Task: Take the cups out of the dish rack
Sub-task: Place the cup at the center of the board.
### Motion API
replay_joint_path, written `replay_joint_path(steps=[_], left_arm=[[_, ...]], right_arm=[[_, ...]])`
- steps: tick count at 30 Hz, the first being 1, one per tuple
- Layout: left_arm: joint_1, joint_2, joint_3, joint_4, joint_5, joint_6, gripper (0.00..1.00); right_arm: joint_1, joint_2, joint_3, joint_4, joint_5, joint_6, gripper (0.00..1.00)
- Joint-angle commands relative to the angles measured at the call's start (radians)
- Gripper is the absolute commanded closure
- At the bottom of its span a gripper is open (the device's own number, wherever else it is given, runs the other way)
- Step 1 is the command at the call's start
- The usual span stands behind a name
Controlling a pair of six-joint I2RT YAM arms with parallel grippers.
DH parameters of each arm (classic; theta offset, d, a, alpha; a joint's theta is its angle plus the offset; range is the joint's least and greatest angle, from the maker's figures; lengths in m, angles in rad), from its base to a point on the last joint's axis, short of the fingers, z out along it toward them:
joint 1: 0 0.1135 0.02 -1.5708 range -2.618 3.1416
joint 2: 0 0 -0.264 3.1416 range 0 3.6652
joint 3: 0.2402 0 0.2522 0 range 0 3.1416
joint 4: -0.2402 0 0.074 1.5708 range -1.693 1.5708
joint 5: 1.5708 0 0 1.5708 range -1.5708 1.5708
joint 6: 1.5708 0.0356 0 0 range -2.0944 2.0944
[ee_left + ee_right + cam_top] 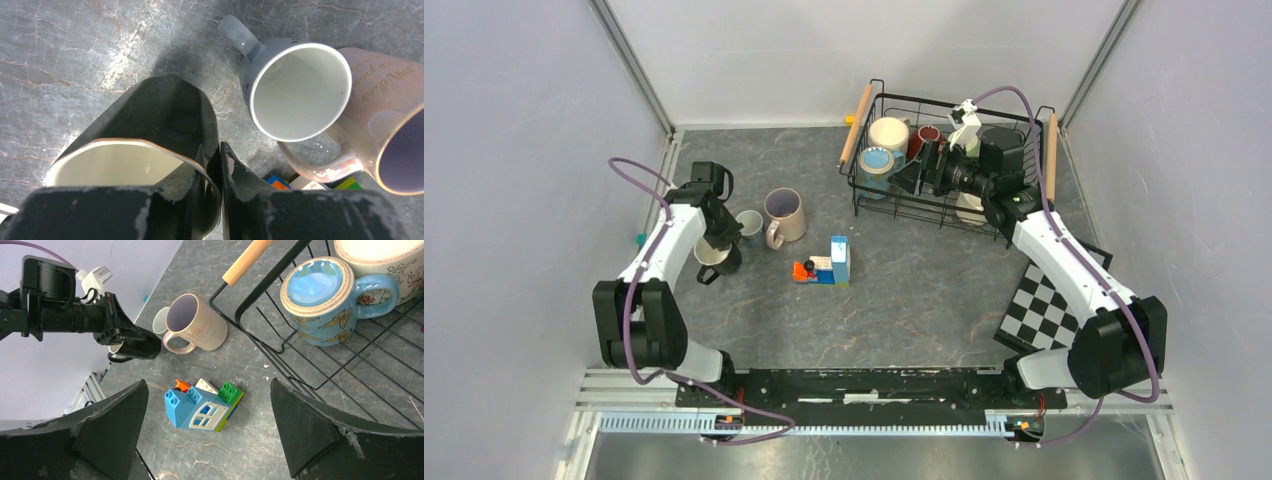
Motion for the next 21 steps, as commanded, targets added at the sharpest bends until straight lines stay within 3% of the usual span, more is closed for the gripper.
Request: replay_joint_path(steps=[1, 11, 21], left_arm=[[0.008, 0.035, 0.028, 0.058, 0.004, 0.052, 0.98], [0.013, 0.079, 0.036, 0.071, -0.003, 0.049, 0.97], [0.013, 0.091, 0.031, 0.075, -0.004, 0.048, 0.74]], right_arm=[[0.006, -0.020, 0.038, 0.014, -0.004, -0.026, 0.02], [0.006, -0.006, 0.049, 0.001, -0.005, -0.038, 0.02], [0.006, 0.001, 0.054, -0.003, -0.005, -0.044, 0.02]])
